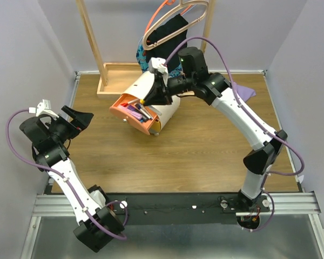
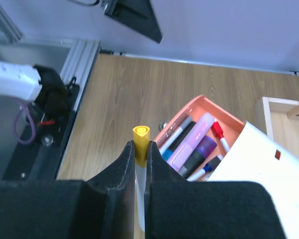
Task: Sort the stationery into containers
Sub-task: Place the pen in the drawer.
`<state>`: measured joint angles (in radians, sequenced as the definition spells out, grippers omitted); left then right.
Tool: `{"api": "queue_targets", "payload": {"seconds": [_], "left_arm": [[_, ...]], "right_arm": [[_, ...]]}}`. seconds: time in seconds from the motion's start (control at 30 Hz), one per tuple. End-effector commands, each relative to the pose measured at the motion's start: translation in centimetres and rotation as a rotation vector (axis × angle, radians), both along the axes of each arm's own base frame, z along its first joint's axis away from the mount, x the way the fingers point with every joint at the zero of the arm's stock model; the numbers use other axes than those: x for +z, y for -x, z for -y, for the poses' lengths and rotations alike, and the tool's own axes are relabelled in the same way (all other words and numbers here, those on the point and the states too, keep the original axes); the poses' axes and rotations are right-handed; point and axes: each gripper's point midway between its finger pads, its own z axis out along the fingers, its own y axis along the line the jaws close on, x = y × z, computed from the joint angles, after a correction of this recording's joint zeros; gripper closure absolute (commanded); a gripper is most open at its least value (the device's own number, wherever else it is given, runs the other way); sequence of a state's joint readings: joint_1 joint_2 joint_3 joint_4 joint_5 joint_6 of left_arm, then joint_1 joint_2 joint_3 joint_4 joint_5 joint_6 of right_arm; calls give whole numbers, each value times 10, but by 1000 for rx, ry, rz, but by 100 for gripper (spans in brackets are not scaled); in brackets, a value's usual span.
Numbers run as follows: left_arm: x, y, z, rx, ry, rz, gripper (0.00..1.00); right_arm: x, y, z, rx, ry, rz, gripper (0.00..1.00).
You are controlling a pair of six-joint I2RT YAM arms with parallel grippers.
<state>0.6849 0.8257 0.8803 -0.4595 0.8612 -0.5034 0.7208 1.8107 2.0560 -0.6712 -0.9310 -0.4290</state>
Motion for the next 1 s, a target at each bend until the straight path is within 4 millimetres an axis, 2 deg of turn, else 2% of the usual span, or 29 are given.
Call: {"api": "queue_targets", "payload": {"seconds": [0.0,0.3,0.5,0.6,0.63,0.73,0.87,0.97], "left_arm": [[6,8,10,-32,-17,14,1],[1,10,11,-30,-19,0,1],[-2,9,10,-33,-17,-4,1],[-3,8,11,-38,-8,-2,1],[-3,7,11,-40,-6,-4,1],[-1,6,14,-66,-2,7,1],[5,2,22,-124,-26,24,1],[10,-1,36,-196,-59,40,1]], "right_arm": [[12,-20,-31,-13,-107,-116,96],[0,-43,-50,-55,-133,-153,95],[-20,-59,-59,-97,-111,-160,93],[-35,-66,-61,-119,-82,-174,85],[-38,-69,-61,-132,-77,-165,73],[-46,-74,-61,-159,-63,-165,54],[-34,-85,-59,-227,-82,-136,46],[-6,-92,-54,-287,-139,-87,46]]}}
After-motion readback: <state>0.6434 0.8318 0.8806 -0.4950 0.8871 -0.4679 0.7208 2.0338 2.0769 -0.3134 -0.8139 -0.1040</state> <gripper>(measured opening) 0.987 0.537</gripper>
